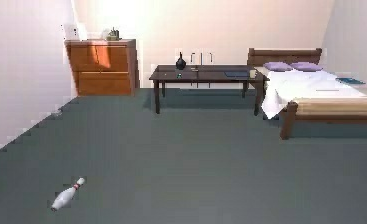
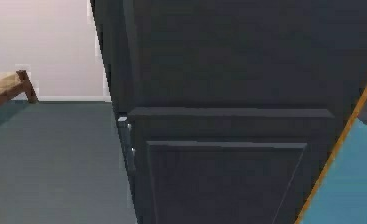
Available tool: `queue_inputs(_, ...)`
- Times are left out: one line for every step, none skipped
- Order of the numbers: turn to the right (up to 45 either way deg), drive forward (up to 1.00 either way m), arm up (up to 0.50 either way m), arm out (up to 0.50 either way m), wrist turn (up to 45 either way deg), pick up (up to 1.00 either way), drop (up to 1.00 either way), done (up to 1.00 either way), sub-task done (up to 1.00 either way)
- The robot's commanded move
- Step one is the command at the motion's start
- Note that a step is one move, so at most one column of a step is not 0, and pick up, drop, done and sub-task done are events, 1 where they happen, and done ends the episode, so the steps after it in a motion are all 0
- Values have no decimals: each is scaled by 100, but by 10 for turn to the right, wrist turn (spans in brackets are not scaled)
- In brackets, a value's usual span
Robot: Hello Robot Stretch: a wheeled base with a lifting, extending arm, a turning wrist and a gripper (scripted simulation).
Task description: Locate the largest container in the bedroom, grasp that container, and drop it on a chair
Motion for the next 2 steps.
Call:
queue_inputs(0,35,0,0,0,0,0,0,0)
queue_inputs(180,0,0,0,0,0,0,0,0)
